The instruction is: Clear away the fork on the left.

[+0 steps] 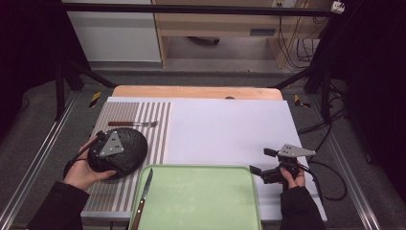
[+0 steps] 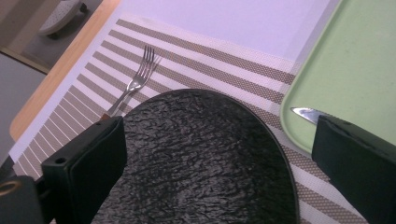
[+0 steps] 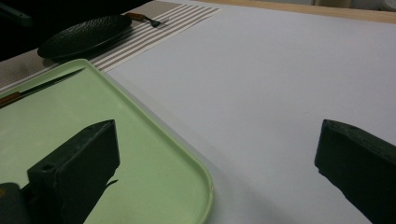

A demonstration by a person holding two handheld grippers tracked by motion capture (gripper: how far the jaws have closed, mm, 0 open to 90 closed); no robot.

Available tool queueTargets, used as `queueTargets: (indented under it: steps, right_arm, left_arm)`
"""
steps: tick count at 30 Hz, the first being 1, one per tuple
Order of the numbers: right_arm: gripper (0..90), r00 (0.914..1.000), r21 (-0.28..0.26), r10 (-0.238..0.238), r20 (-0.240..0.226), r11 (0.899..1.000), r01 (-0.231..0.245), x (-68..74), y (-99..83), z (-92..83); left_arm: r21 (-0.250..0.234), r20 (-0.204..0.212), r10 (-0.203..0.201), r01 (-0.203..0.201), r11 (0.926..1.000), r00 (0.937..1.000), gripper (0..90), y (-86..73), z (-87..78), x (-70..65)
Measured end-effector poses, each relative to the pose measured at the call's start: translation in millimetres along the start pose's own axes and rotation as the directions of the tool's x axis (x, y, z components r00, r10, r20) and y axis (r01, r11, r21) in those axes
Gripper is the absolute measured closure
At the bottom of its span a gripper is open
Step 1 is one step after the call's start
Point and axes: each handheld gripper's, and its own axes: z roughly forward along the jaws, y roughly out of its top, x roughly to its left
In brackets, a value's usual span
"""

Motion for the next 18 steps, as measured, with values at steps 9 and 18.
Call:
queueTargets:
  steps: [9, 18]
  right_arm:
    - [0.3, 1.0000, 0.001, -0.003, -0.001, 1.000, 0.003, -0.1, -0.3, 0.1]
    - [0.3, 1.0000, 0.000, -0.002, 0.000, 1.000, 0.002, -0.1, -0.6, 0.5]
  left_arm:
    - [0.032, -0.036, 0.040, -0.039, 0.9987, 0.9986, 3.1, 0.1, 10.9, 13.4]
    - [0.075, -0.071, 0.077, -0.071, 0.9946, 0.9945, 3.1, 6.3, 18.0, 28.7]
